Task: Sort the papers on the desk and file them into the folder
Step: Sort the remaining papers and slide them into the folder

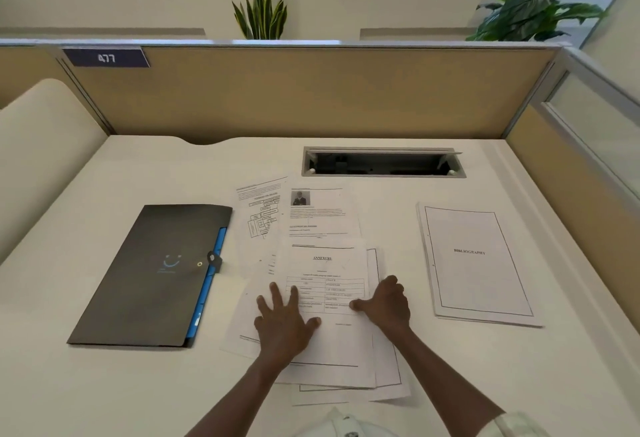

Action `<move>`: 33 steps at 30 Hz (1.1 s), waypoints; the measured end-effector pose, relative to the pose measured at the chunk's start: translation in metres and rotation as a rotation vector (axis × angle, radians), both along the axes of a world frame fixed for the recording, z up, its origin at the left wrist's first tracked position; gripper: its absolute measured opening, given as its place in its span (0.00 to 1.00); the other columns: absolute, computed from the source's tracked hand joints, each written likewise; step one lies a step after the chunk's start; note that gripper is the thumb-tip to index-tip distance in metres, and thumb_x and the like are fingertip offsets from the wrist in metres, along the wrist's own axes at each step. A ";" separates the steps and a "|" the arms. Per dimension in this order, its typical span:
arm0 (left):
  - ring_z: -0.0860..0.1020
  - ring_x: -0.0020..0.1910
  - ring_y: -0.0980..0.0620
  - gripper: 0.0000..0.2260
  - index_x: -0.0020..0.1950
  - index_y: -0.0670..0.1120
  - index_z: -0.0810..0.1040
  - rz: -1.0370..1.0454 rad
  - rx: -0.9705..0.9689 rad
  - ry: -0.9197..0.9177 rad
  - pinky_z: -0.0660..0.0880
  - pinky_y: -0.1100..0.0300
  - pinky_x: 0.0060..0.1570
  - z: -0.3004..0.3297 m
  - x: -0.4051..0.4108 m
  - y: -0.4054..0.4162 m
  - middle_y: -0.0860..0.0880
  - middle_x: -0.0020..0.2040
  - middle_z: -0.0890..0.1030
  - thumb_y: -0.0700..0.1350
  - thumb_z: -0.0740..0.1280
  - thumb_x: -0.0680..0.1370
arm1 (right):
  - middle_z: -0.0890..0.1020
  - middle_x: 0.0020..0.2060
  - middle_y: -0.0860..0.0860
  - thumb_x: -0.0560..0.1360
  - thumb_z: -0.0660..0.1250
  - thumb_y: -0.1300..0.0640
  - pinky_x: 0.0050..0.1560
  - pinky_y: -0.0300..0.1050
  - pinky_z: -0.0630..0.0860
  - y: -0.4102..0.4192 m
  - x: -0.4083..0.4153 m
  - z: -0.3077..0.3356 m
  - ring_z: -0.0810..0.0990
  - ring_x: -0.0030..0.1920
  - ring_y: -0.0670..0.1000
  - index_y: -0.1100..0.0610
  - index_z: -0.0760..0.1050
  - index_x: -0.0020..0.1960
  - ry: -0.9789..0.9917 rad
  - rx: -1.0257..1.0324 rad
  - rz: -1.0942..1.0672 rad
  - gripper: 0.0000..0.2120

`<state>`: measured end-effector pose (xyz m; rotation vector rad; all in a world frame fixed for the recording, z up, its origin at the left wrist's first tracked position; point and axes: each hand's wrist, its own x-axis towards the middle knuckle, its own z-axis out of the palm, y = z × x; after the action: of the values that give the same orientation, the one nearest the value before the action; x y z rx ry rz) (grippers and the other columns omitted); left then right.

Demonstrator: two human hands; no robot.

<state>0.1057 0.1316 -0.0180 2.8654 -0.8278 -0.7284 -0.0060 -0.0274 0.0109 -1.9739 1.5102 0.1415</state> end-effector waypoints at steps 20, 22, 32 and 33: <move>0.41 0.77 0.32 0.46 0.80 0.46 0.45 0.130 -0.062 0.134 0.50 0.39 0.74 0.011 -0.004 -0.018 0.38 0.80 0.41 0.72 0.57 0.73 | 0.82 0.41 0.55 0.68 0.71 0.60 0.43 0.45 0.77 -0.064 -0.063 0.126 0.80 0.45 0.58 0.61 0.77 0.45 0.019 -0.232 0.220 0.08; 0.41 0.78 0.33 0.46 0.80 0.45 0.45 0.129 -0.087 0.123 0.48 0.40 0.74 0.015 -0.005 -0.023 0.36 0.80 0.42 0.72 0.56 0.74 | 0.83 0.43 0.55 0.69 0.71 0.60 0.44 0.45 0.78 -0.066 -0.067 0.149 0.81 0.45 0.57 0.60 0.79 0.48 0.018 -0.243 0.246 0.08; 0.49 0.80 0.43 0.41 0.79 0.45 0.56 0.098 -0.450 0.260 0.51 0.46 0.76 0.052 -0.007 -0.061 0.43 0.80 0.55 0.68 0.61 0.75 | 0.84 0.50 0.55 0.74 0.67 0.59 0.43 0.44 0.75 -0.070 -0.085 0.236 0.81 0.47 0.58 0.55 0.80 0.55 -0.003 -0.443 0.277 0.11; 0.55 0.79 0.45 0.39 0.78 0.45 0.60 0.101 -0.515 0.282 0.55 0.48 0.76 0.056 -0.007 -0.064 0.44 0.79 0.59 0.67 0.62 0.75 | 0.84 0.50 0.54 0.74 0.67 0.59 0.42 0.43 0.73 -0.071 -0.087 0.244 0.81 0.46 0.57 0.55 0.80 0.54 -0.034 -0.471 0.269 0.10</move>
<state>0.0982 0.0674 0.0385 2.2679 -0.6998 -0.7520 -0.0932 -0.0980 0.2550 -2.5338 1.3344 -0.1504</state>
